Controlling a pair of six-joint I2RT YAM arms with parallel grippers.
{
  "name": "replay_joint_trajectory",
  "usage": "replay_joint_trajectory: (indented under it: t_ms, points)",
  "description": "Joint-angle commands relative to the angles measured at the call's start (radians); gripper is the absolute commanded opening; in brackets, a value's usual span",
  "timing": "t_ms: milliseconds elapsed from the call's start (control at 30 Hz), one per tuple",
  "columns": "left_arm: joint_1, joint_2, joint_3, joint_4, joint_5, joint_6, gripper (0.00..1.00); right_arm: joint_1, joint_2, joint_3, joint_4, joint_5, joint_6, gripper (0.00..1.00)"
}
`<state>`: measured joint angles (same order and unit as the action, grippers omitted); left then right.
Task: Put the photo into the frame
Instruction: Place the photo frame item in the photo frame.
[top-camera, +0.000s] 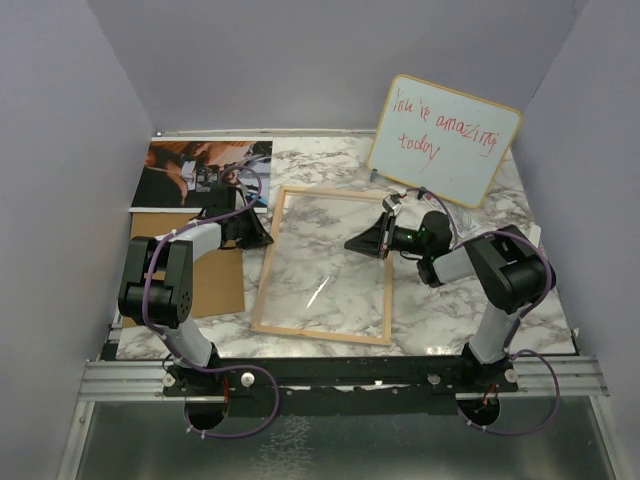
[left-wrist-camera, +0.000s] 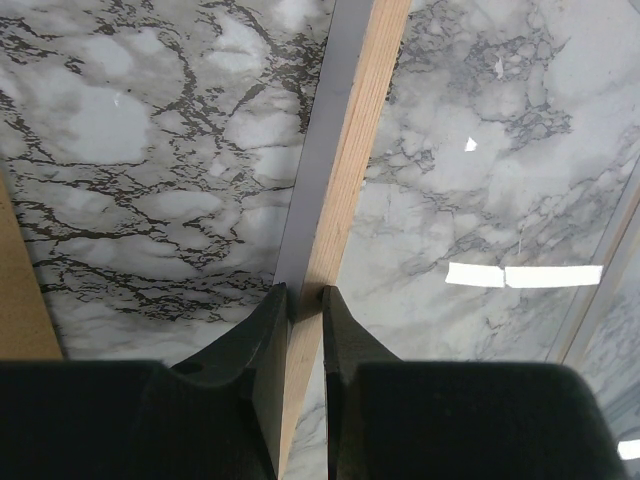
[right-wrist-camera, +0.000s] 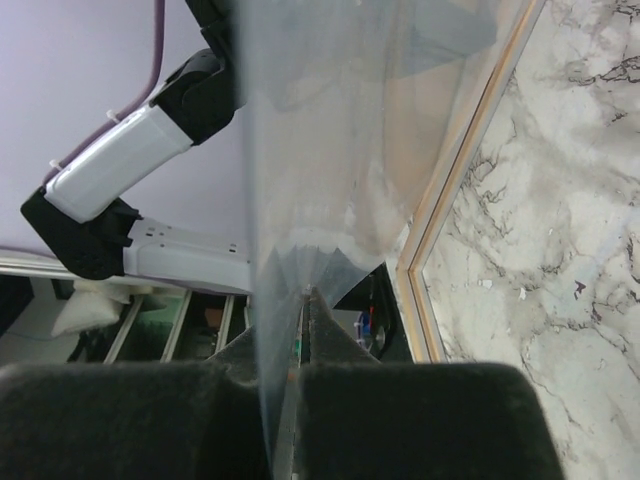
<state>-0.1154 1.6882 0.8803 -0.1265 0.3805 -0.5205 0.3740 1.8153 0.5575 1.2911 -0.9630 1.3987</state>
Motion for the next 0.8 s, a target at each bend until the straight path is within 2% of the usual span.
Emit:
replay_joint_trajectory:
  t_ms: [0,367,767]
  points:
    - [-0.012,0.041,-0.051,-0.071,-0.055,0.004,0.0,0.007,-0.023,0.031,-0.066,-0.049,-0.094,0.01]
    - [-0.012,0.043,-0.052,-0.071,-0.055,0.002,0.0,0.008,-0.018,0.033,-0.016,-0.076,-0.113,0.01]
    - [-0.012,0.045,-0.052,-0.07,-0.052,0.002,0.0,0.01,-0.04,0.051,-0.116,-0.081,-0.192,0.01]
